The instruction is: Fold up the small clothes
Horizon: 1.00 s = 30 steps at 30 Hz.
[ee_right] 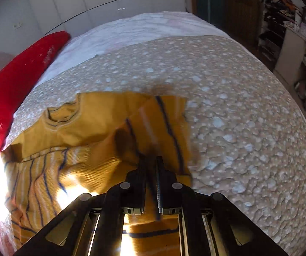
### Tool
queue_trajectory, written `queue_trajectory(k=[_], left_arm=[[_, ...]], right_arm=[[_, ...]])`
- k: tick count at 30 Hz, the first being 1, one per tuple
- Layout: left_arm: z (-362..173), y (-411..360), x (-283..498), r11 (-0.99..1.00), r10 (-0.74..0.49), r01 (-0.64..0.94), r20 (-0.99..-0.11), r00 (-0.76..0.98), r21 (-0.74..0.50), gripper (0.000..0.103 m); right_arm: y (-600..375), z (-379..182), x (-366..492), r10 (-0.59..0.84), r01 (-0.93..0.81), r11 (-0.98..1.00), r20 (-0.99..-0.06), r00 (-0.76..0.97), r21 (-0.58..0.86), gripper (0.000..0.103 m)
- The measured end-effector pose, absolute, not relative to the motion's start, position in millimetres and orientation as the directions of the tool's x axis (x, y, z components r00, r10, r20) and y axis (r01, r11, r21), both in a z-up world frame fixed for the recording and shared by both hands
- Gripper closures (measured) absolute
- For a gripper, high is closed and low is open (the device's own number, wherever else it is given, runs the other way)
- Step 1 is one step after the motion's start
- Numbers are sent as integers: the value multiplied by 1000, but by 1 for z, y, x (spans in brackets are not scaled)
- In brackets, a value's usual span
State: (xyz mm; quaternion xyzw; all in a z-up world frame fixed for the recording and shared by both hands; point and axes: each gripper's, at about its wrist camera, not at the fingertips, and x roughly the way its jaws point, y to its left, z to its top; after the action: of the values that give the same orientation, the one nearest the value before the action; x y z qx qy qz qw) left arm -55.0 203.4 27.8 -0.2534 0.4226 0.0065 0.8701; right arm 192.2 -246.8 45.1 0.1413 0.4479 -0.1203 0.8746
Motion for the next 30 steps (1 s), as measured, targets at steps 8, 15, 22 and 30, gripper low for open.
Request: queue_trajectory(k=[8, 15, 22, 30], left_arm=[[18, 171, -40, 893, -247, -164, -761, 600, -419, 26], [24, 167, -43, 898, -242, -160, -764, 598, -410, 26], [13, 170, -38, 875, -323, -132, -765, 558, -466, 21], [4, 154, -38, 817, -455, -54, -700, 550, -573, 20]], right_arm=[[-228, 97, 159, 188, 135, 916, -704, 685, 377, 89], [-185, 44, 207, 312, 94, 906, -801, 510, 413, 86], [-217, 61, 142, 208, 164, 910, -760, 616, 381, 82], [-235, 46, -3, 391, 59, 860, -728, 563, 507, 46]])
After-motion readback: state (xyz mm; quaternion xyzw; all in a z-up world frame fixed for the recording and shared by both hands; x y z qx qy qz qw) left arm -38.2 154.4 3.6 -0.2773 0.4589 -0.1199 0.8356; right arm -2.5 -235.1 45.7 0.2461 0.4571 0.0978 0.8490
